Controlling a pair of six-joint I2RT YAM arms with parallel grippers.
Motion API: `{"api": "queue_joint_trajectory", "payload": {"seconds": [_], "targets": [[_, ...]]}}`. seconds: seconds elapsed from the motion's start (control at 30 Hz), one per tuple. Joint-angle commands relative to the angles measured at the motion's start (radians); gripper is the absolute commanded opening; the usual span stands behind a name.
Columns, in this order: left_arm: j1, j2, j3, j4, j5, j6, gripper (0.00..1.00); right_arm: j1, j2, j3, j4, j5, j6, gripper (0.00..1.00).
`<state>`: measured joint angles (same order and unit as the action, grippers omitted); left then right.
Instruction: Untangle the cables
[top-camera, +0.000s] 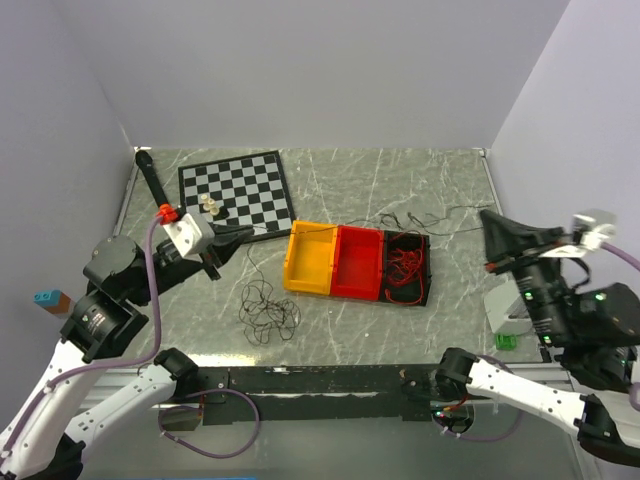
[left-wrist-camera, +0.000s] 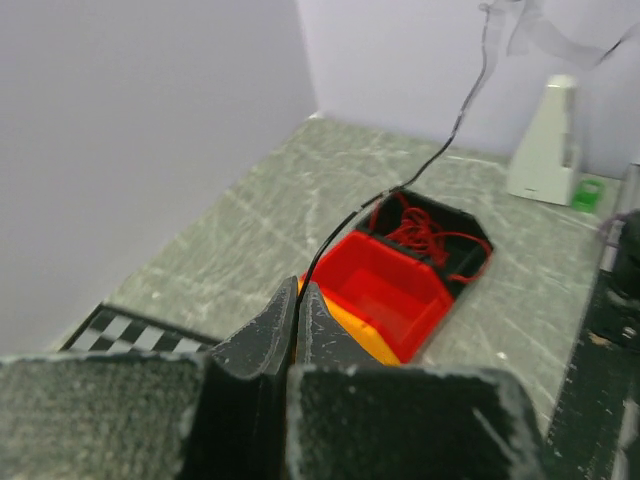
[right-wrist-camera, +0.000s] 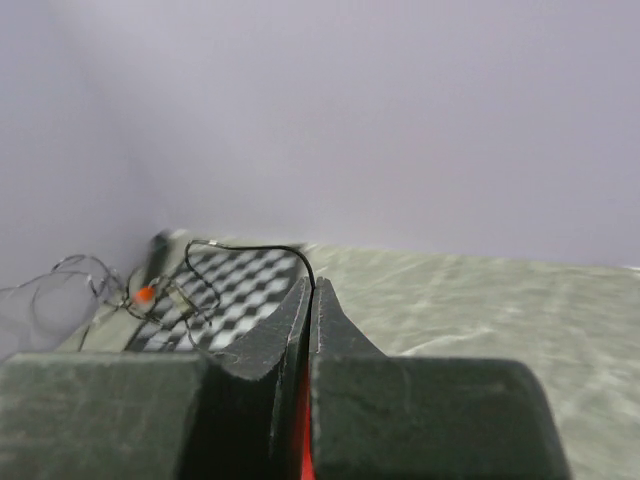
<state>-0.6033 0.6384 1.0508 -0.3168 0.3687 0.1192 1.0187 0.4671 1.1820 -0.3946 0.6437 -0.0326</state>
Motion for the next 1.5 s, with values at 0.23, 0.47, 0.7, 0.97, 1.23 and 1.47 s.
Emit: {"api": "queue_joint_trajectory", "payload": {"seconds": [0.23, 0.47, 0.7, 0.97, 1.23, 1.47], "targets": [[0.022, -0.016, -0.029, 0.105, -0.540, -0.065, 0.01, 0.006, -0.047, 0.041, 0.172, 0.393, -0.231, 0.00], [0.066, 0.029, -0.012, 0.110, -0.738, -0.148, 0.01, 0.007, -0.001, 0.036, 0.279, 0.503, -0.325, 0.00], [0.137, 0.046, 0.009, 0.071, -0.774, -0.262, 0.01, 0.006, -0.038, -0.013, 0.565, 0.628, -0.562, 0.00], [0.224, 0.064, -0.012, 0.090, -0.671, -0.285, 0.01, 0.007, -0.156, -0.023, 0.656, 0.627, -0.619, 0.00], [0.252, 0.067, -0.034, 0.125, -0.544, -0.254, 0.01, 0.037, -0.121, 0.085, 0.343, 0.553, -0.407, 0.00], [0.252, 0.047, 0.023, 0.105, -0.228, -0.214, 0.01, 0.054, 0.057, 0.068, 0.162, 0.346, -0.109, 0.00]]}}
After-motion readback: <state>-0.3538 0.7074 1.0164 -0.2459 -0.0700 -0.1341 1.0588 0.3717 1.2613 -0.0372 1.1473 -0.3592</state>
